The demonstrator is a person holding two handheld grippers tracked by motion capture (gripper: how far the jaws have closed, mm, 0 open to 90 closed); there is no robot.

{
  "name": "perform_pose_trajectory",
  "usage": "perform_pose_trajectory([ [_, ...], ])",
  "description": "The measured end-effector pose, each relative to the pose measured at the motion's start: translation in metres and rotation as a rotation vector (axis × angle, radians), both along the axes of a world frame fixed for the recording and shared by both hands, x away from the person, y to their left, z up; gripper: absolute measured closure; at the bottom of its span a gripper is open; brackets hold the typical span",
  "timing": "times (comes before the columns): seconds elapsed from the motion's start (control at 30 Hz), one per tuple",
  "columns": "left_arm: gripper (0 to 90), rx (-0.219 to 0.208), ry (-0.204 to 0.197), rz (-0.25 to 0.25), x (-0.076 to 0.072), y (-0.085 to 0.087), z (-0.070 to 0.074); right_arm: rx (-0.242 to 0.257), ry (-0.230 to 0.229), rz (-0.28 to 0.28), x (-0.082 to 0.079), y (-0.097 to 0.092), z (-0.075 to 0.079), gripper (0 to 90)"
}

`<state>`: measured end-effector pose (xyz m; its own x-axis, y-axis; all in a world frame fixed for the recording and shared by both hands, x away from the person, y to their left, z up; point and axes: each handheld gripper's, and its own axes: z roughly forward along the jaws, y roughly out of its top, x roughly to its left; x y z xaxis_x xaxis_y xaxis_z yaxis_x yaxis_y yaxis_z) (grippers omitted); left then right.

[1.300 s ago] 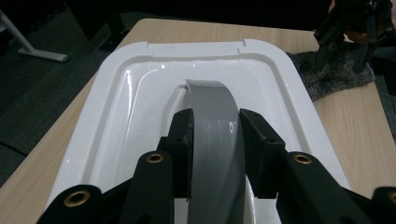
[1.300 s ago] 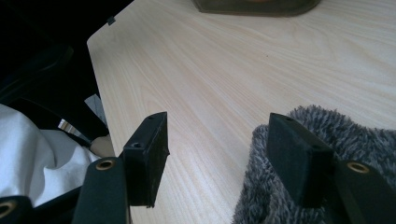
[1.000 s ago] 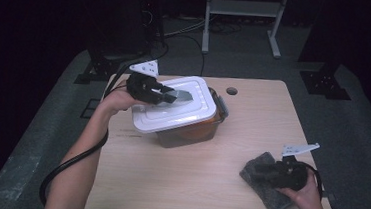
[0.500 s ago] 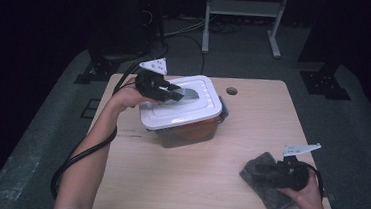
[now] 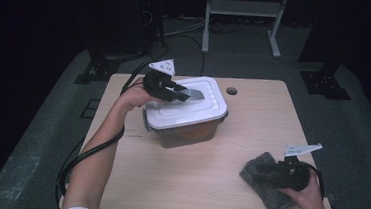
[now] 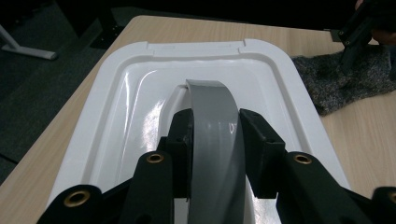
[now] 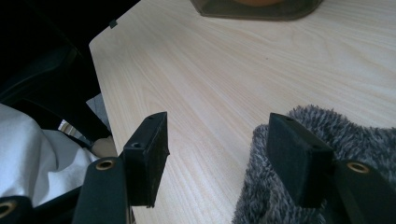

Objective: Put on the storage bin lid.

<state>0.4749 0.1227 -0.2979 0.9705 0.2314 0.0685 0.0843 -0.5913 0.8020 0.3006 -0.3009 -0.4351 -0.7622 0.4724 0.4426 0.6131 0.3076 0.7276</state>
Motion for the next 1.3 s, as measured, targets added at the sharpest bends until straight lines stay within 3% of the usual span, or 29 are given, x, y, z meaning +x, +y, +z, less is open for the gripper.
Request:
perform_pose_trajectory([
  [0.8,66.5,0.046,0.038,-0.001,0.010,-0.010,-0.025,0.001,-0.004,-0.002,-0.001,-0.001,0.001,38.0],
  [1.3,66.2,0.048,0.035,-0.008,0.012,-0.012,-0.029,0.001,-0.004,0.000,-0.002,-0.001,0.001,38.0],
])
